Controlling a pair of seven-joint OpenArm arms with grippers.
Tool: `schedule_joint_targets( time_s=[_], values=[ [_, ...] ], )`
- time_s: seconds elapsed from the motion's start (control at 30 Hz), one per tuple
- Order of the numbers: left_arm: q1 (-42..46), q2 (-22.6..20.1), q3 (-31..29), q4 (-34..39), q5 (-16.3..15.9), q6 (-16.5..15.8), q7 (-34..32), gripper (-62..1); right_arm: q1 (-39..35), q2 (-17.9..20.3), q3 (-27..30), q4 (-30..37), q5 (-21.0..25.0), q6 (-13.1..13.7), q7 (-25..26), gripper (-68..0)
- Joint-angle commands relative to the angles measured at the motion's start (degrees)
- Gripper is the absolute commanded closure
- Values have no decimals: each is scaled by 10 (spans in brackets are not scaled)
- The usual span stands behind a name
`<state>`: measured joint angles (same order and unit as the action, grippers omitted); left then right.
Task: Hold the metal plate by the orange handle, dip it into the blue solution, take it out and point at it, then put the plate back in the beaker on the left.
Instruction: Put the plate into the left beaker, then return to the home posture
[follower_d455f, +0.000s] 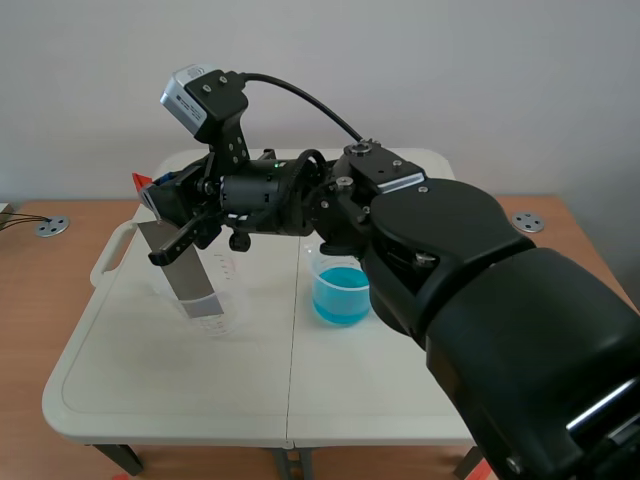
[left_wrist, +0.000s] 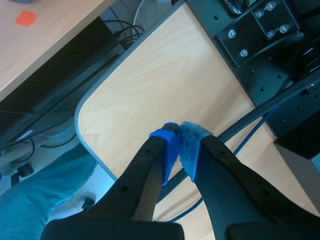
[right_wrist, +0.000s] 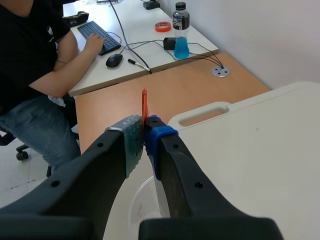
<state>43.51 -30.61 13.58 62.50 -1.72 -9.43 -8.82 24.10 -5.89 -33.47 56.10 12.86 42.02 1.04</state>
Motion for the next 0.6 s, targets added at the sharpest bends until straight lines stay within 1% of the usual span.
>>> schedule_joint_targets(
  time_s=[0.0,0.17,0.33,0.37,0.4,0.57],
  values=[
    [7,1,-1,9,-2,-3,-4,-27,13,-5,0,-6,6,7,11,-15],
    [7,1,-1,9,-2,-3,-4,-27,13,-5,0,-33,1,7,16,-15],
    [7,1,-1,9,-2,-3,-4,-27,13,-5,0,-38,-8,7,18,-16],
    [7,1,-1,9,-2,-3,-4,-27,13,-5,1,-38,-7,7,20,-28],
    [7,1,-1,9,-2,-3,-4,-28,14,-5,1,-38,-7,7,20,-53],
    [7,1,-1,9,-2,-3,-4,-28,17,-5,1,-38,-7,7,19,-222]
  ],
)
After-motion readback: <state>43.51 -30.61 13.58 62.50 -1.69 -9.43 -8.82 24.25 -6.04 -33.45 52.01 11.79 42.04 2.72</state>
